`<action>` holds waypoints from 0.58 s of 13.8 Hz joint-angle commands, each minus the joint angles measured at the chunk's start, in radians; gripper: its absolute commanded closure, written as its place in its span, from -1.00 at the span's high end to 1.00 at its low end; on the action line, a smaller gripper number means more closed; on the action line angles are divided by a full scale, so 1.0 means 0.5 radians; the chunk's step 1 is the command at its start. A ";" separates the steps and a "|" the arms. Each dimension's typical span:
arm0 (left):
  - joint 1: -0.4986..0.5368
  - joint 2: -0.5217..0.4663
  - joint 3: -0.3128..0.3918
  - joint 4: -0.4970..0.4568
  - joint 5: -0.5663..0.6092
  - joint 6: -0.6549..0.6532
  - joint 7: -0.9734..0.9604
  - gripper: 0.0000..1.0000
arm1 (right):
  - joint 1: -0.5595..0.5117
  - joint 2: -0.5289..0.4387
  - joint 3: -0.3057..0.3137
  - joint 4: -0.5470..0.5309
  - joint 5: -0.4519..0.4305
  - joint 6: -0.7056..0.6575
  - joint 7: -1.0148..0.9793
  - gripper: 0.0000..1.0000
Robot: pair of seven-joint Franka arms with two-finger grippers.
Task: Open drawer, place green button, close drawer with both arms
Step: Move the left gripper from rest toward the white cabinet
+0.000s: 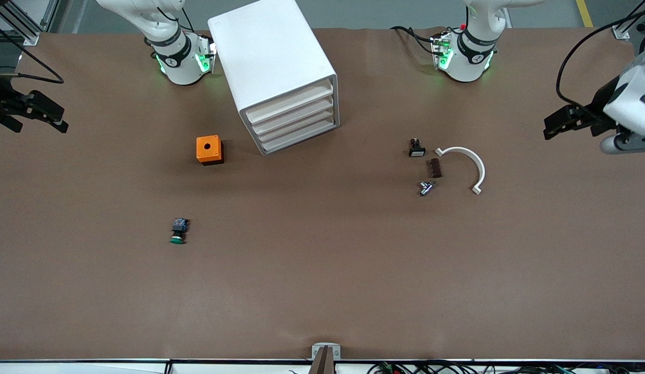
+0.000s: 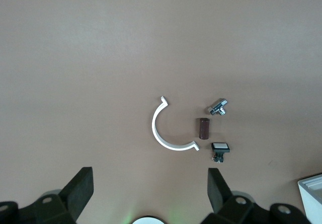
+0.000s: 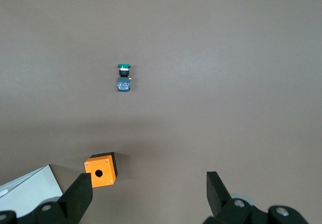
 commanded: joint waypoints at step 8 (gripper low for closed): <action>-0.322 0.598 -0.037 0.155 -0.005 0.258 -1.025 1.00 | -0.029 -0.031 0.023 0.006 -0.001 0.003 -0.016 1.00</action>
